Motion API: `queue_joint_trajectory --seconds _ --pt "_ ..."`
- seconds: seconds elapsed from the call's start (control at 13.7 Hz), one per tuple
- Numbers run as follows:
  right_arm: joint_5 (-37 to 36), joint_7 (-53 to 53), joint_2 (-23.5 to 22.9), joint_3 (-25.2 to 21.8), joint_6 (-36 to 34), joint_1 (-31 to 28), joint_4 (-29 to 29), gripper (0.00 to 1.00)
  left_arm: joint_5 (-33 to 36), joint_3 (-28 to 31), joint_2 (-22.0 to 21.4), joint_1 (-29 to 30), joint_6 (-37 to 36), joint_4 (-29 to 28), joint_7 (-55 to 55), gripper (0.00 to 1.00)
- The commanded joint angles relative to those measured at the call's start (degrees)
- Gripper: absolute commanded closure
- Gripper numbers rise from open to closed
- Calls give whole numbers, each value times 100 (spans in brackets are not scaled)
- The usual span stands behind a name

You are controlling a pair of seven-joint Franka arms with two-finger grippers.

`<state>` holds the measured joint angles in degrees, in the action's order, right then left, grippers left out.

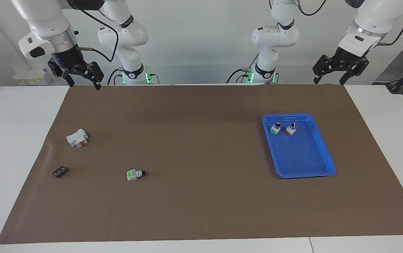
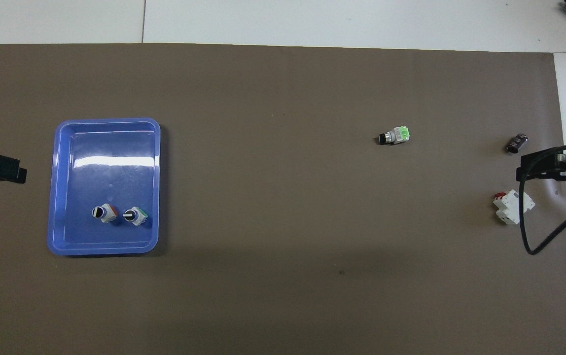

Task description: Turn and place switch with both arms

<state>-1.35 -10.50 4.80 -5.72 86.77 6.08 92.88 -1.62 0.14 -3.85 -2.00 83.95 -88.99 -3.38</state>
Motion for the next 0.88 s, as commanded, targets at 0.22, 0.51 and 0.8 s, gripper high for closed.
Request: queue_joint_trajectory --seconds 0.22,0.51,0.8 --pt "73 118 82 1 68 -54 99 0 47 30 -152 -28 25 -171 -5 0" --pt "73 -546 205 10 584 -11 493 0 47 30 -152 -28 25 -171 -5 0" --pt "65 -1989 -40 71 1349 104 713 0 47 30 -152 -28 25 -171 -5 0"
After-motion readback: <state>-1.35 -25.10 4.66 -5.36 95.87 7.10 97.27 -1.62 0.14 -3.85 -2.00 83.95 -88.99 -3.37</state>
